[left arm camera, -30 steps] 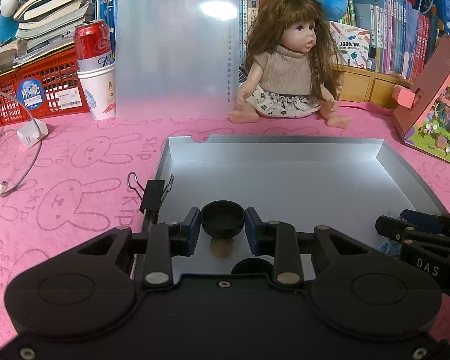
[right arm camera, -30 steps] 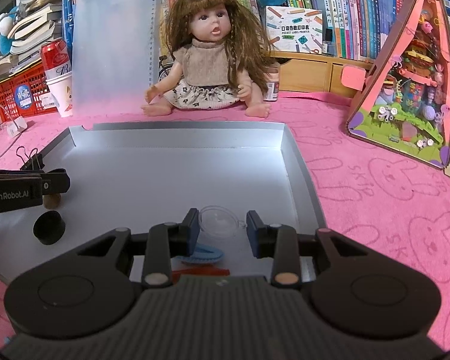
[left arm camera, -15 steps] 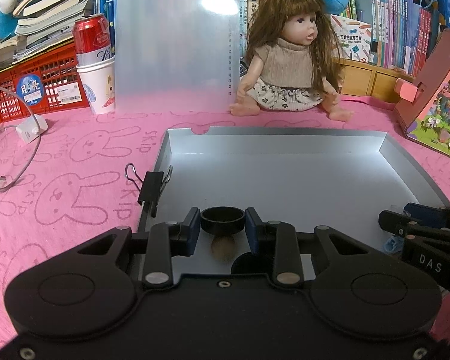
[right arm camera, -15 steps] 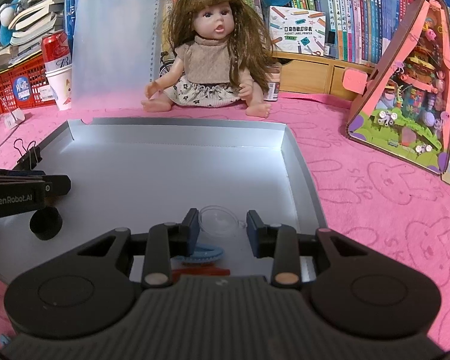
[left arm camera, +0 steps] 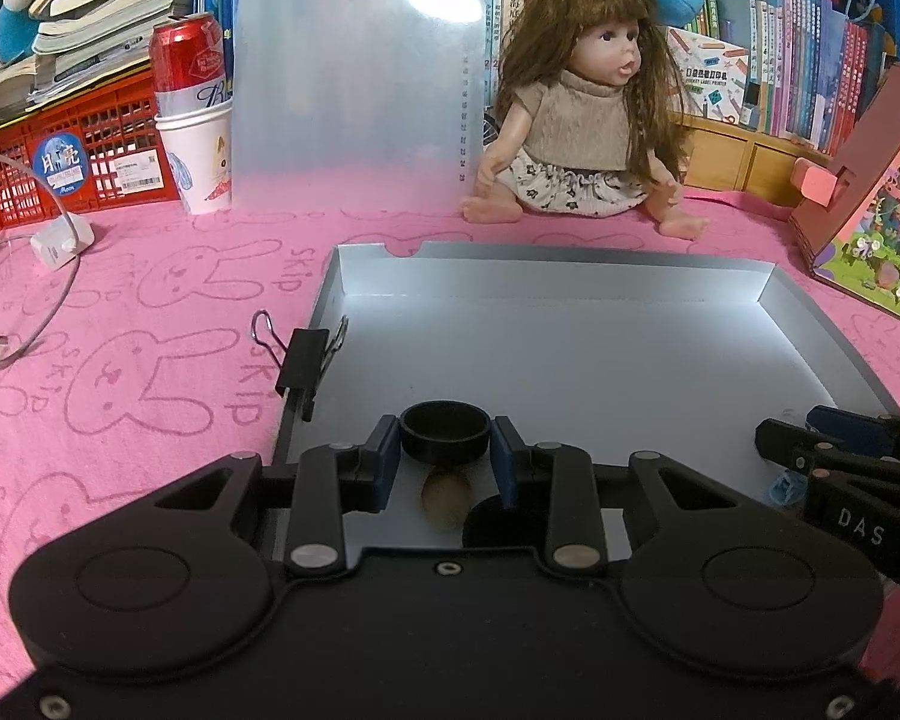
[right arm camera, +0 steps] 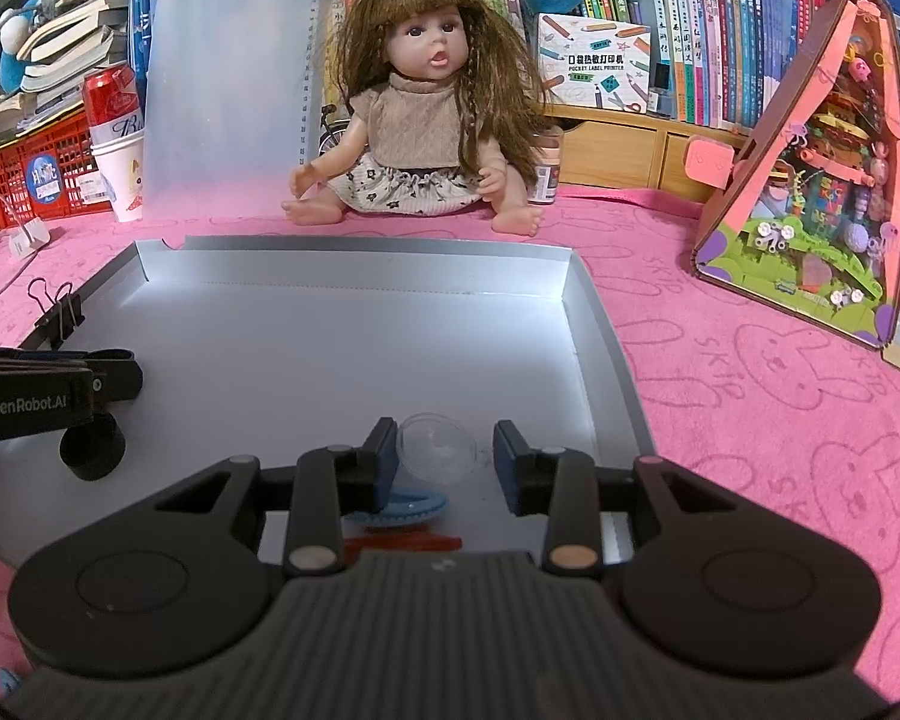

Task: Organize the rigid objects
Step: 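Carry the black disc and clear lid over the tray with both tools, then open the left tool to drop the disc while the right releases the lid, then withdraw both tools from the tray toward the light-blue clip and black piece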

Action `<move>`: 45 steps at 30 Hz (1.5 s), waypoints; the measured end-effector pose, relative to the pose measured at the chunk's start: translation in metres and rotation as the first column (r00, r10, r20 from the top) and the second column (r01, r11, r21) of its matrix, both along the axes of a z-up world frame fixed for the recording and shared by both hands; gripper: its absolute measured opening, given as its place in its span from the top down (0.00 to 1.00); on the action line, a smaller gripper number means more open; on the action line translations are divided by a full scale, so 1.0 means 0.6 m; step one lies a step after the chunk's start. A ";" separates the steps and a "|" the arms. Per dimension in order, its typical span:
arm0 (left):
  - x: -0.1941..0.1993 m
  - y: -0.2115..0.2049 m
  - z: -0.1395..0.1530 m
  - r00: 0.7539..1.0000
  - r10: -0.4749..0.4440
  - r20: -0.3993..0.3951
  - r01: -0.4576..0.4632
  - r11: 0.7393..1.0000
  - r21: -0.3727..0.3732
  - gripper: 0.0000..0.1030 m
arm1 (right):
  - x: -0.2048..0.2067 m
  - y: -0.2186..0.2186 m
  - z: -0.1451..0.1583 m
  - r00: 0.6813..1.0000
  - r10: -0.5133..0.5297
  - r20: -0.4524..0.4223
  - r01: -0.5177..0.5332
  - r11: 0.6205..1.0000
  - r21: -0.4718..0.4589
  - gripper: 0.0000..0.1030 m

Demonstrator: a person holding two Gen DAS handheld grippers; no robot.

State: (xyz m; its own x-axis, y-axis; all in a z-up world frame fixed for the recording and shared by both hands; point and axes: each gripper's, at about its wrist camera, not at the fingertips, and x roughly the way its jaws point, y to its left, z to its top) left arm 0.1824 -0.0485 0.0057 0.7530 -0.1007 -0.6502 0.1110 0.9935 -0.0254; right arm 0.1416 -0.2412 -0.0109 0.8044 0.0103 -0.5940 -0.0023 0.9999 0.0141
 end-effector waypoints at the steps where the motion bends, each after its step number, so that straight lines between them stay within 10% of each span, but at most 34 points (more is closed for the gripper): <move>1: -0.001 0.000 0.001 1.000 0.001 -0.001 -0.001 1.000 -0.003 0.69 | -0.001 0.000 0.000 1.000 0.003 0.002 -0.003 1.000 0.004 0.46; 11: -0.024 0.000 0.022 1.000 -0.012 0.028 0.013 0.999 -0.031 0.51 | -0.015 0.001 0.011 0.999 0.012 0.031 -0.012 1.000 0.011 0.36; 40: -0.210 0.015 0.063 0.986 -0.092 0.137 0.101 0.993 -0.059 0.49 | -0.171 -0.001 0.046 0.976 0.150 0.158 -0.145 0.989 -0.044 0.16; 45: -0.245 0.023 0.061 0.980 -0.108 0.166 0.115 0.993 -0.035 0.35 | -0.205 -0.008 0.042 0.973 0.164 0.159 -0.158 0.986 -0.047 0.15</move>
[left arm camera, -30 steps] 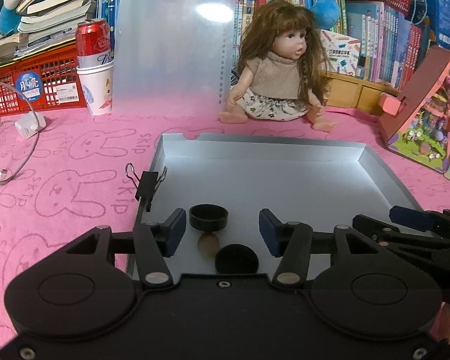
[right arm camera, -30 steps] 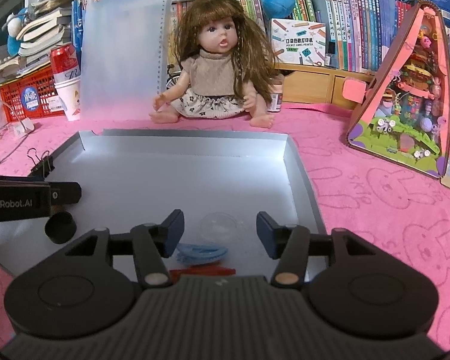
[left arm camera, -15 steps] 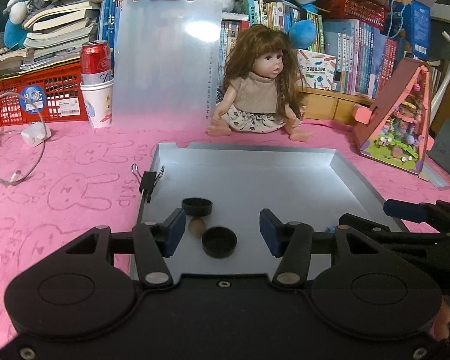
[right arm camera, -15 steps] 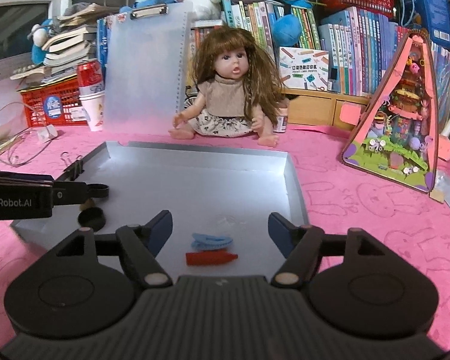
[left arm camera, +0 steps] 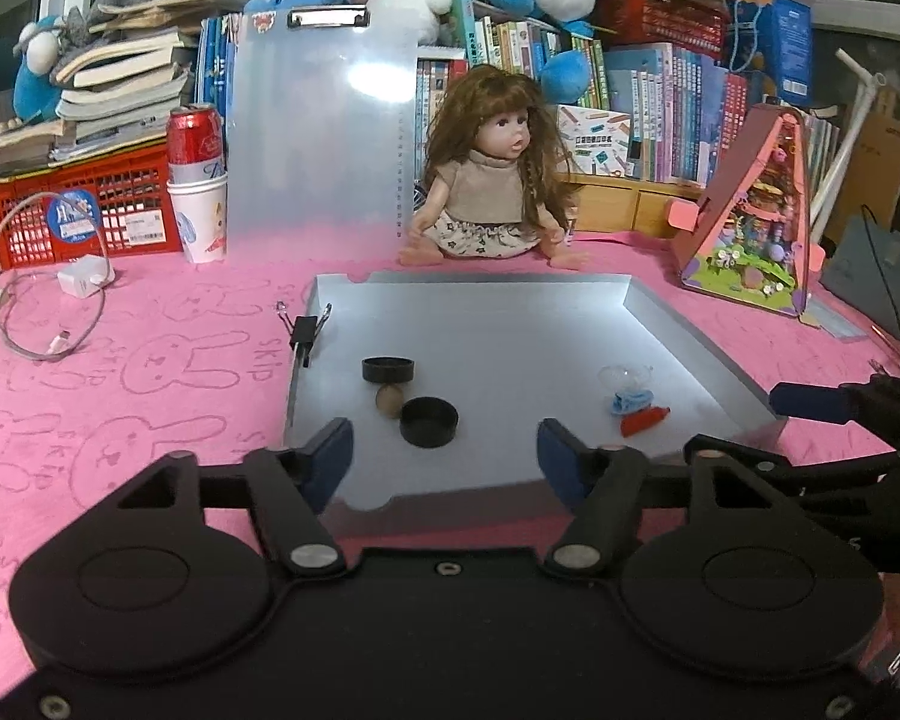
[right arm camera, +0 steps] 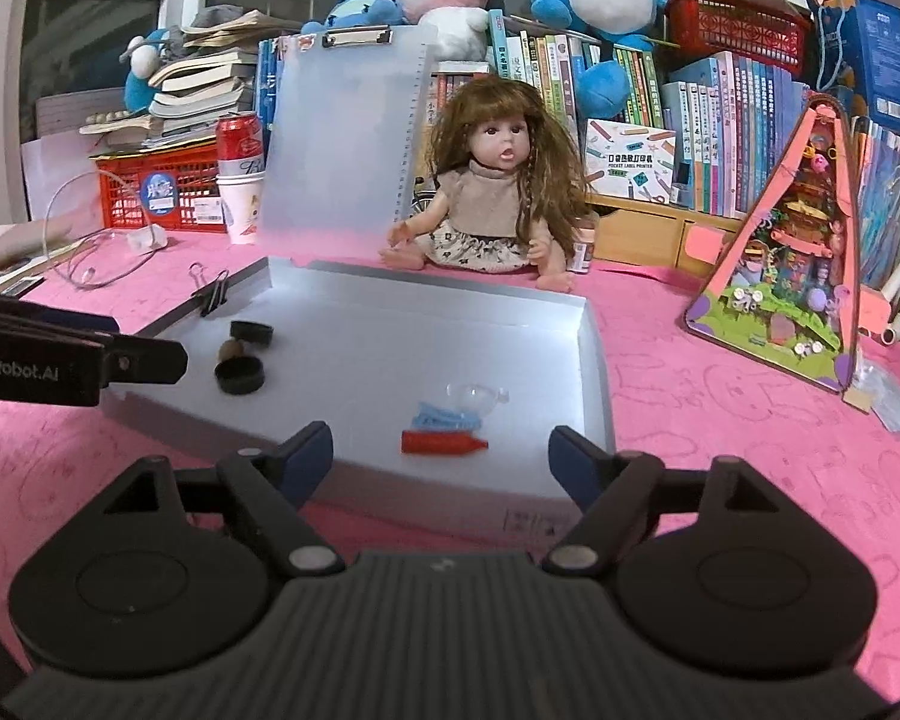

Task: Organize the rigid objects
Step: 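Withdraw both tools from the tray toward the light-blue clip and black piece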

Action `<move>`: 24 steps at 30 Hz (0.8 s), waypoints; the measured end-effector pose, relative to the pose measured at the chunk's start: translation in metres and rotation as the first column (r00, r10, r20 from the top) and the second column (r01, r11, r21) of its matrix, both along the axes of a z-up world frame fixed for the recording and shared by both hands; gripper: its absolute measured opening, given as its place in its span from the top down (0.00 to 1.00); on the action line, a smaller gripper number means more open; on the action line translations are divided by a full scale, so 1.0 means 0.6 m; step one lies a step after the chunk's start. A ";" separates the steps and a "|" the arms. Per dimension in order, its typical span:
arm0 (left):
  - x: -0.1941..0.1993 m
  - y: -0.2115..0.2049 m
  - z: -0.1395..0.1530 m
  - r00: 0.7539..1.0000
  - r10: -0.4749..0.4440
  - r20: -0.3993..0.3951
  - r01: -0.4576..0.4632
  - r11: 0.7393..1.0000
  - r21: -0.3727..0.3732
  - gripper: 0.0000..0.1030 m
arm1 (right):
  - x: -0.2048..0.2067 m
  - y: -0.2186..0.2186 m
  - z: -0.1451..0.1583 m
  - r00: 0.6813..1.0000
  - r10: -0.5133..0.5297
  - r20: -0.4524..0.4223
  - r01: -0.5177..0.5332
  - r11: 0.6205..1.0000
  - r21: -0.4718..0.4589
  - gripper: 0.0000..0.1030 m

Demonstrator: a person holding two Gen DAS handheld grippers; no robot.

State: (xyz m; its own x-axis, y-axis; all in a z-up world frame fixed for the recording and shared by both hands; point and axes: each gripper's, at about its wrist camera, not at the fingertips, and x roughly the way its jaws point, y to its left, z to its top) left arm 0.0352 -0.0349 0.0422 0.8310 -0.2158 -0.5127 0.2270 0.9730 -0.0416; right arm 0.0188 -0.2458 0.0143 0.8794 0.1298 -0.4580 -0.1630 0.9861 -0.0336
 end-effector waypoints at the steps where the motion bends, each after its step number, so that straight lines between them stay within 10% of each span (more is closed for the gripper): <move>1: -0.007 0.000 -0.001 1.000 -0.003 0.006 0.003 1.000 0.008 0.35 | -0.007 -0.001 -0.002 1.000 0.001 0.000 -0.001 1.000 -0.001 0.15; 13: -0.061 0.002 -0.028 0.997 -0.066 -0.028 0.067 0.996 0.052 0.29 | -0.059 0.012 -0.022 0.999 0.037 -0.012 -0.038 0.997 -0.061 0.15; 24: -0.074 0.002 -0.053 0.990 -0.108 -0.092 0.112 0.993 0.038 0.44 | -0.073 0.023 -0.032 0.996 0.072 -0.045 -0.074 0.996 -0.044 0.18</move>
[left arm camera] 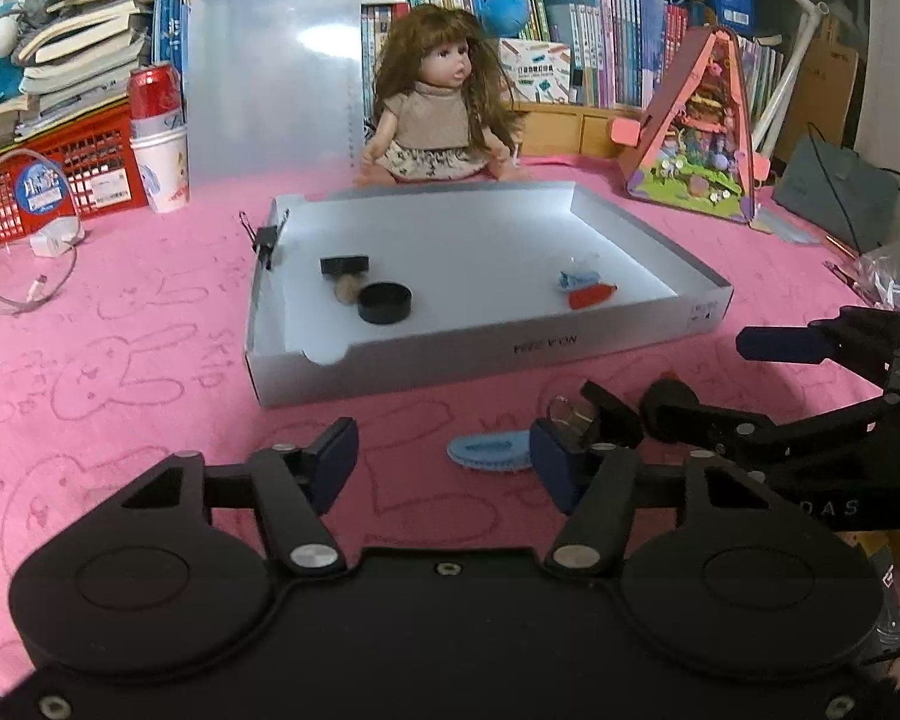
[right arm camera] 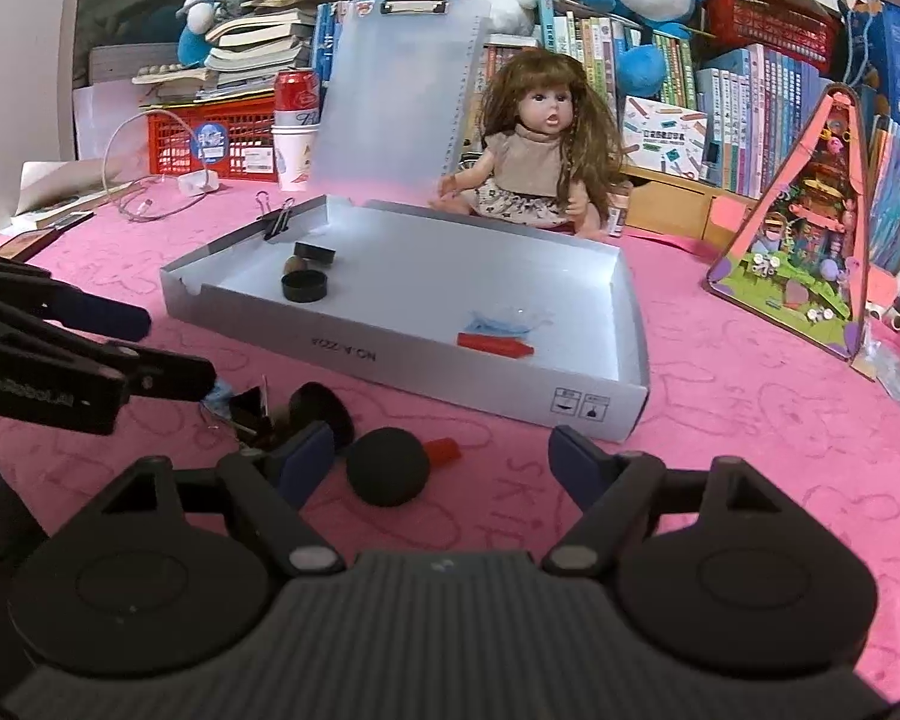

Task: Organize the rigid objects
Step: 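Withdraw both tools from the tray toward the light-blue clip and black piece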

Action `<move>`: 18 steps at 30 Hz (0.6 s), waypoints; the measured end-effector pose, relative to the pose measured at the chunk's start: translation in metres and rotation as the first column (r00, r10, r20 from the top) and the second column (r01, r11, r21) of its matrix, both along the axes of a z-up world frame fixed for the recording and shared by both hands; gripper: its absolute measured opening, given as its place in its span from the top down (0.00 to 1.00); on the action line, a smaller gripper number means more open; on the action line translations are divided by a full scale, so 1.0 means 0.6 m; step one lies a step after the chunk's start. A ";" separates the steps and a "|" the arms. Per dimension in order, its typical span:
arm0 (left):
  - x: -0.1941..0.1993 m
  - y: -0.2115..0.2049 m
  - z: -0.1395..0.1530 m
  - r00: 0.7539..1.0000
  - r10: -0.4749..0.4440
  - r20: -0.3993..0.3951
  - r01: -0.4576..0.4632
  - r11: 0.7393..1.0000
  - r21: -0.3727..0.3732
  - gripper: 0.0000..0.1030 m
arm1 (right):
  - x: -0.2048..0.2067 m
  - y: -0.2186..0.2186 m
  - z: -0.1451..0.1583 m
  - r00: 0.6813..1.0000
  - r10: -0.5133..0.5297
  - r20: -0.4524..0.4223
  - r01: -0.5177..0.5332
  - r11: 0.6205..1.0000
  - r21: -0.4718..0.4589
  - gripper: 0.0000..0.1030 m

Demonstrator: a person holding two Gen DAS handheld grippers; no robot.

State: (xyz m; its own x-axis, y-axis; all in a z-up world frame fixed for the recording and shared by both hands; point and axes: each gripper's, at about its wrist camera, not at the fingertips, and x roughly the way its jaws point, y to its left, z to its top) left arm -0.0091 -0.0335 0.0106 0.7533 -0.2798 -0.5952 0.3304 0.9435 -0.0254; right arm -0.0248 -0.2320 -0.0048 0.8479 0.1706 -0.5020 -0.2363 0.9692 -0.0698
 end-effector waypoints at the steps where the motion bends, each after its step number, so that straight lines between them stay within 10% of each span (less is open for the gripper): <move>1: 0.001 0.000 -0.001 1.000 0.000 -0.006 0.000 1.000 -0.004 0.44 | 0.000 0.000 -0.001 1.000 0.001 -0.005 -0.001 1.000 0.003 0.19; 18: 0.014 -0.024 -0.012 0.999 -0.026 -0.031 0.025 0.999 -0.036 0.63 | 0.002 0.007 -0.013 0.999 0.009 -0.034 -0.007 0.999 0.038 0.48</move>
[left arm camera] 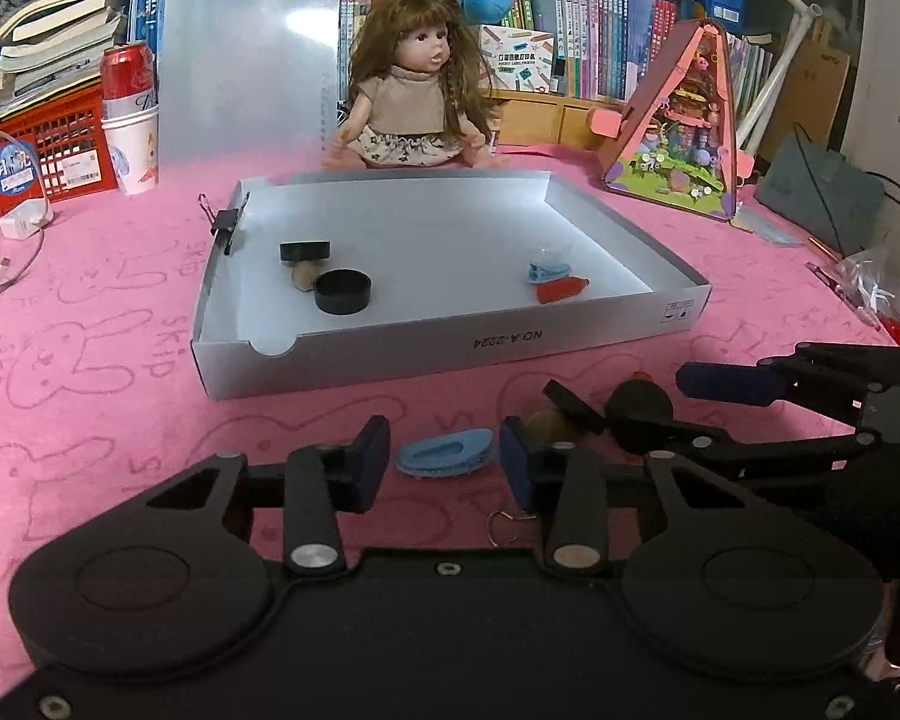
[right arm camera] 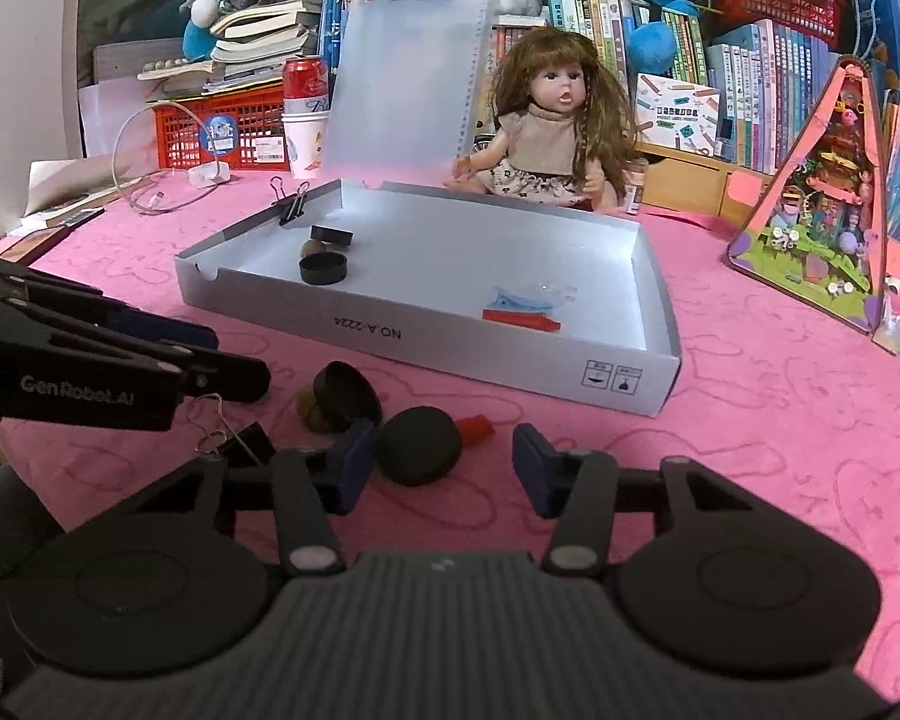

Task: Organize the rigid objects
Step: 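Withdraw both tools from the tray toward the light-blue clip and black piece, then grasp the light-blue clip with the left tool while the right grasps a black round piece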

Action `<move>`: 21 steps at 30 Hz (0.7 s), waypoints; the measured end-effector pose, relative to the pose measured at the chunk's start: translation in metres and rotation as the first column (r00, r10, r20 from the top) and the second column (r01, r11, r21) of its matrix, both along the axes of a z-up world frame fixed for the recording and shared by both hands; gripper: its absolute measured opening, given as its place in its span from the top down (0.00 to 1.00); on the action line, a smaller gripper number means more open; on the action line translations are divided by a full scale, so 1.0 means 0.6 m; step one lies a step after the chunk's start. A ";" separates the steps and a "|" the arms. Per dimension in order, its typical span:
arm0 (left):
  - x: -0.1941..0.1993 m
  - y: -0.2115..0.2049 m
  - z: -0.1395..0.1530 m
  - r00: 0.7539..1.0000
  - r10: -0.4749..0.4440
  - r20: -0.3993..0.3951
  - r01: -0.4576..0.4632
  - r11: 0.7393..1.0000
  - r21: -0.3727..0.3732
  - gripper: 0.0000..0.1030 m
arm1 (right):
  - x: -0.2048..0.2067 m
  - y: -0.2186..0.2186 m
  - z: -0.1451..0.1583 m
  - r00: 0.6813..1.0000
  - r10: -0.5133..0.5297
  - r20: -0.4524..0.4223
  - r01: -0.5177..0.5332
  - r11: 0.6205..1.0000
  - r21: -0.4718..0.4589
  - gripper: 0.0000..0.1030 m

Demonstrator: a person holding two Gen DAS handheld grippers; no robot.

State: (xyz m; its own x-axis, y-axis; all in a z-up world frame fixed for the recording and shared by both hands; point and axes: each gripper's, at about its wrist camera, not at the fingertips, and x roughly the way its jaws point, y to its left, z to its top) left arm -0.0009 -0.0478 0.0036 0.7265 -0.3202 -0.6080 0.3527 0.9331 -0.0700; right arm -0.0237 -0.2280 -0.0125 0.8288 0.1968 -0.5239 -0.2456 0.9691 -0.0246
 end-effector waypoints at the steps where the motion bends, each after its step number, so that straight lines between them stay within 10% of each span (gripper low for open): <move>1: 0.000 -0.001 0.000 1.000 0.001 -0.003 -0.001 1.000 -0.003 0.63 | 0.000 0.001 0.000 1.000 0.000 0.001 0.000 1.000 0.001 0.50; 21: 0.004 -0.002 -0.006 0.996 0.068 -0.057 -0.069 0.997 -0.021 0.67 | -0.003 -0.005 0.001 0.997 -0.066 0.028 0.066 0.997 0.032 0.64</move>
State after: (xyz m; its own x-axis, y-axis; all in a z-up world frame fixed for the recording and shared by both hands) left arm 0.0016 -0.0491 0.0000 0.7120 -0.2851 -0.6417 0.2826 0.9529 -0.1098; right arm -0.0256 -0.2310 -0.0117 0.8554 0.1569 -0.4937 -0.1807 0.9835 -0.0005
